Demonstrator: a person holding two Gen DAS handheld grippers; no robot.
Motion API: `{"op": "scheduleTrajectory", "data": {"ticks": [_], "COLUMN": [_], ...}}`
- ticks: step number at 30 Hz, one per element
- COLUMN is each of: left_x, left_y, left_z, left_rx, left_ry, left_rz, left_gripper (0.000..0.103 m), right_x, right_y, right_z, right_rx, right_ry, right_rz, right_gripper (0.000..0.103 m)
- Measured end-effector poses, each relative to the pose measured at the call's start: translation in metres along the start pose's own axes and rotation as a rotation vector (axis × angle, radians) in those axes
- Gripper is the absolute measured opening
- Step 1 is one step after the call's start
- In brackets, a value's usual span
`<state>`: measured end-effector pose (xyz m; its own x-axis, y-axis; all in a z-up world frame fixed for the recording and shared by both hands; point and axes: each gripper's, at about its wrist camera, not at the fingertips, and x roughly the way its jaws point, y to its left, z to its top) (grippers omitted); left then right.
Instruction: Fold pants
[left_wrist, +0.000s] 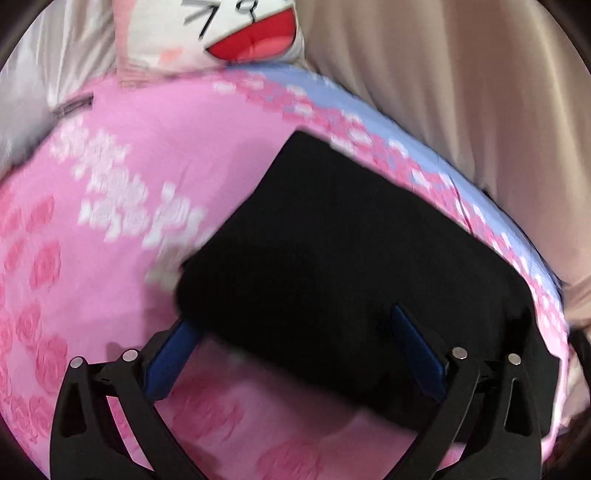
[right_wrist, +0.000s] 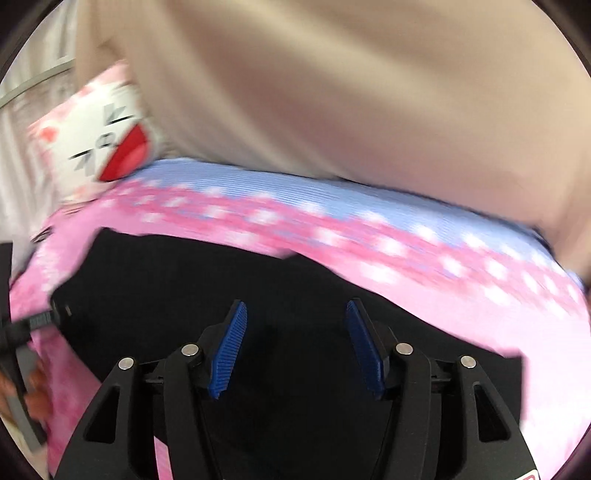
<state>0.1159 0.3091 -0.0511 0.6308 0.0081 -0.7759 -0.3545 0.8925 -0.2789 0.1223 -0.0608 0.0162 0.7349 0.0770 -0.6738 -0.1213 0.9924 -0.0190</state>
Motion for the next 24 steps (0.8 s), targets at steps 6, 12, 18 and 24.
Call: {"op": "scheduleTrajectory", "data": {"ticks": [6, 12, 18, 24], "left_x": [-0.019, -0.102, -0.099, -0.051], "left_y": [-0.036, -0.170, -0.318, -0.366], "left_z": [0.018, 0.004, -0.097, -0.182], "left_rx": [0.036, 0.312, 0.615, 0.702], "left_ry": [-0.075, -0.211, -0.107, 0.083], "left_rz": [-0.018, -0.193, -0.318, -0.297], "left_gripper": [0.022, 0.023, 0.048, 0.068], "right_x": [-0.032, -0.061, -0.079, -0.090], "right_y": [-0.096, -0.168, -0.199, -0.229], "right_z": [-0.058, -0.095, -0.119, -0.144], "right_rx": [0.185, 0.361, 0.382, 0.410], "right_ry": [0.032, -0.007, -0.037, -0.024], "right_rz": [-0.116, -0.133, -0.151, -0.142], "right_gripper": [0.060, 0.060, 0.060, 0.060]}}
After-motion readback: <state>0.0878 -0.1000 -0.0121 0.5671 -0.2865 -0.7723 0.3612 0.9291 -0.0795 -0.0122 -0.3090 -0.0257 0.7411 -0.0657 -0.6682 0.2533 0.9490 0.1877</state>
